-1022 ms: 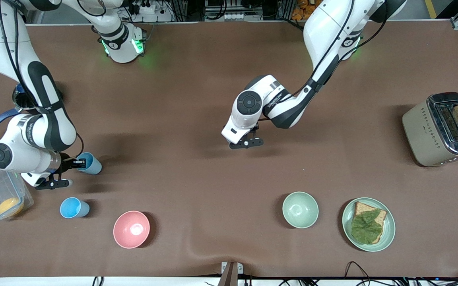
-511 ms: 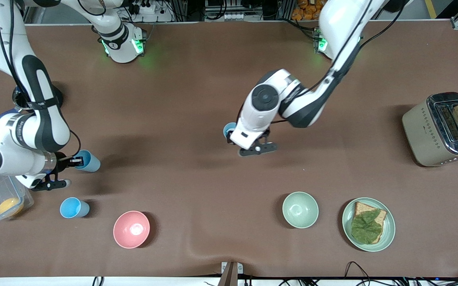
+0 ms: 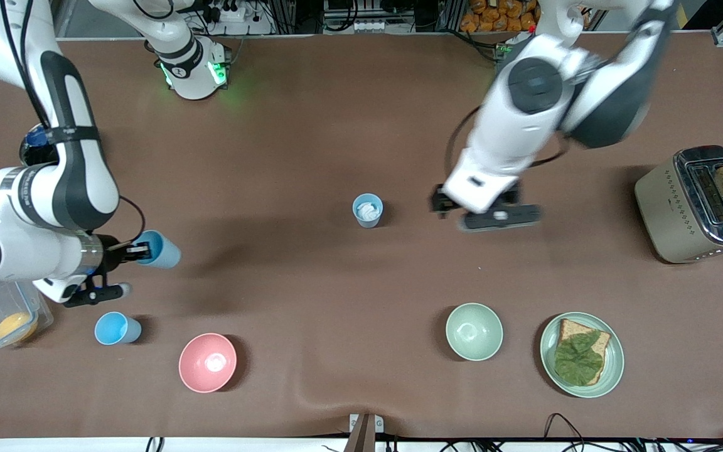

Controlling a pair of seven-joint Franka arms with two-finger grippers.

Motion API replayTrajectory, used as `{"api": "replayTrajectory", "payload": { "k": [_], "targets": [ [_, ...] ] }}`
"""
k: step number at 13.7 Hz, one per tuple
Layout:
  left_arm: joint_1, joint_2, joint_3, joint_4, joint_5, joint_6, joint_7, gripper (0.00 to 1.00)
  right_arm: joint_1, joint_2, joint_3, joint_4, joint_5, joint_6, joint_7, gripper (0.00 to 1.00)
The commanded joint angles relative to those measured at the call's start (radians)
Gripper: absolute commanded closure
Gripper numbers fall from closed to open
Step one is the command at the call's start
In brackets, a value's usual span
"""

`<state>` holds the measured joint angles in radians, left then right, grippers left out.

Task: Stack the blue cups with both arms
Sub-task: 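Lower the blue cup into the tissue cup with the right gripper while the left withdraws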

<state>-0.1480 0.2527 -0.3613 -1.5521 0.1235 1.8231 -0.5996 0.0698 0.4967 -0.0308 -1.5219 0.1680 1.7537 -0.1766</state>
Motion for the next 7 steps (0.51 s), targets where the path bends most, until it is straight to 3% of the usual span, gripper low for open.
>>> {"api": "replayTrajectory", "payload": {
  "k": [1,4,7],
  "targets": [
    [0.122,-0.085,-0.001,-0.032,-0.01,-0.068,0.148,0.0,0.045,-0.024,-0.006,0.003,0.047,-0.063,0.086,1.0],
    [0.042,-0.113,0.177,-0.031,0.001,-0.076,0.161,0.0,0.21,-0.058,-0.006,0.005,0.067,-0.105,0.37,1.0],
    [0.067,-0.153,0.196,-0.031,-0.009,-0.097,0.248,0.0,0.378,-0.061,-0.009,0.026,0.166,-0.074,0.584,1.0]
  ]
}}
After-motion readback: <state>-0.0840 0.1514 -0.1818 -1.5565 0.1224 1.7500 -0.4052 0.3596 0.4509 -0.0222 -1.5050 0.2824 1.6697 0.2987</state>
